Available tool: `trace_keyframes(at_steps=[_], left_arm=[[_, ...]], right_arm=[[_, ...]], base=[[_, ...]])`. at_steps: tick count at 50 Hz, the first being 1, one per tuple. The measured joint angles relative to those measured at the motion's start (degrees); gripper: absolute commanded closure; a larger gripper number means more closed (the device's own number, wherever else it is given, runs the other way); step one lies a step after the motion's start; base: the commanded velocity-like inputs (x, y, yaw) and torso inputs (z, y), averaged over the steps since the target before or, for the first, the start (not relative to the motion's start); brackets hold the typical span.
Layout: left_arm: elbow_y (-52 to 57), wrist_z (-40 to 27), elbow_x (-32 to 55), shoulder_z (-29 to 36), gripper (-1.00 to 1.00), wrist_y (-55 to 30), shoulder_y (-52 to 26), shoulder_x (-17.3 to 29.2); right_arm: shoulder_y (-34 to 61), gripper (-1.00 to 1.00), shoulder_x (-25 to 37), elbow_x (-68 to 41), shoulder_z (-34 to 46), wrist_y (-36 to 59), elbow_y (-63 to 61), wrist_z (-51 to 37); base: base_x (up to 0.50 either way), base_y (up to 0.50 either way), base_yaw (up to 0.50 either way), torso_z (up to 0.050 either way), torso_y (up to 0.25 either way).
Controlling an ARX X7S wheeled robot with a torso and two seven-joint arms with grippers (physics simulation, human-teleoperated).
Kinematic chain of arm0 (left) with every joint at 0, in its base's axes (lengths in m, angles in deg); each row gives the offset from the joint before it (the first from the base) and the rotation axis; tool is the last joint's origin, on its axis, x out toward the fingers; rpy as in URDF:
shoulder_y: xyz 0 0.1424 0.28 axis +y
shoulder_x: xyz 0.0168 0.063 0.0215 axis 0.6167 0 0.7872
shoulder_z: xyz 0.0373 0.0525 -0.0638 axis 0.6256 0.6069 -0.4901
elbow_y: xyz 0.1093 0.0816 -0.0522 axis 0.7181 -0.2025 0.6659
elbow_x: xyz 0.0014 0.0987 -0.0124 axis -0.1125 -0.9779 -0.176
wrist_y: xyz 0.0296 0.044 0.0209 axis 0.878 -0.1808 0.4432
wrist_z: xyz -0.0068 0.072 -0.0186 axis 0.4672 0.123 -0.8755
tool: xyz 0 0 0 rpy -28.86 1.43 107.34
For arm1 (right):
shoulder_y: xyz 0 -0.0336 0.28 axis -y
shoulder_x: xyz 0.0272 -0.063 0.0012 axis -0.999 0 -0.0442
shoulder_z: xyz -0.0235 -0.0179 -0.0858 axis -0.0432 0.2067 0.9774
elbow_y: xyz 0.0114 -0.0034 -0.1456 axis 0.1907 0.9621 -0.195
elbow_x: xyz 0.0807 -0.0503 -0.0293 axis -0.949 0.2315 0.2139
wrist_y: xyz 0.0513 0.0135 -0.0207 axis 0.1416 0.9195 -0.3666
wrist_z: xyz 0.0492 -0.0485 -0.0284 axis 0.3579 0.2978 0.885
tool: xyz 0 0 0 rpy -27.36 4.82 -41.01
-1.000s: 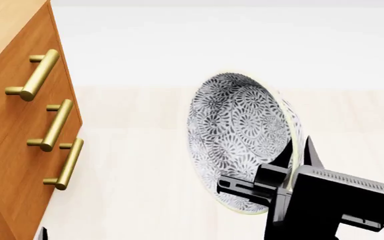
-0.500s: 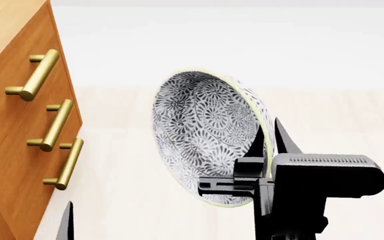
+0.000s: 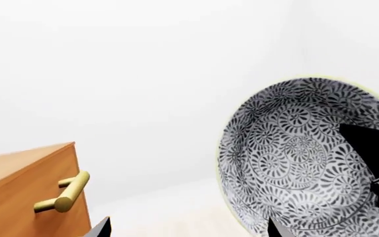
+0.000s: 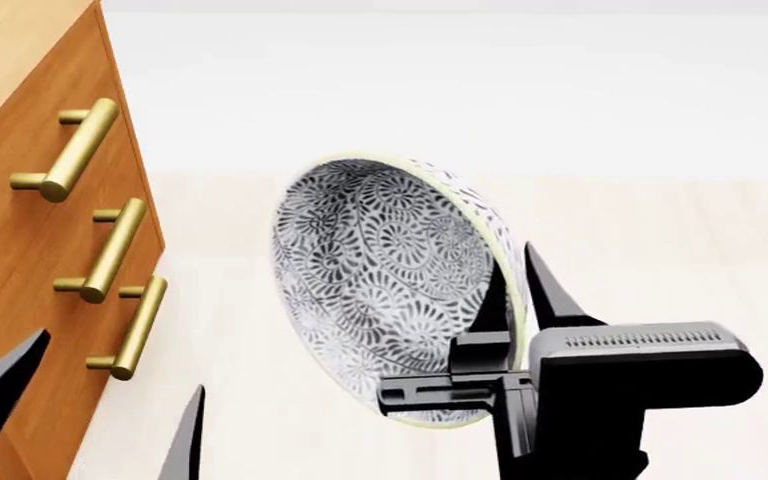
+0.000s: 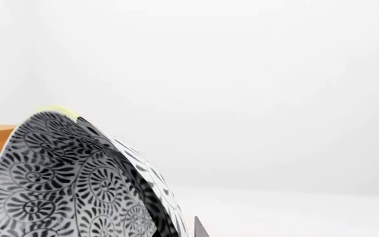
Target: Put the bowl on top of the cabinet.
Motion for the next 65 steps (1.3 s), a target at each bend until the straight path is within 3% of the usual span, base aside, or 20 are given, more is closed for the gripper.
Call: trace_keyframes(at_steps=[19,65], left_arm=[[1.38,0.35,0.35,3.04,-1.00,-5.20,-4.63,-1.67],[-3.29,1.10,1.13,4.50,-1.00,-4.82,-7.83,-3.74]], right_arm=[[-1.75,1.00,1.59,2.51,2.00,-2.91,-1.64,2.69],[-7.84,1.00,5.18,8.39,5.11,-7.72,-7.64,3.60]], base=[[0.00,0.00,0.00,0.000,0.000],[0.00,0.00,0.00,0.000,0.000]])
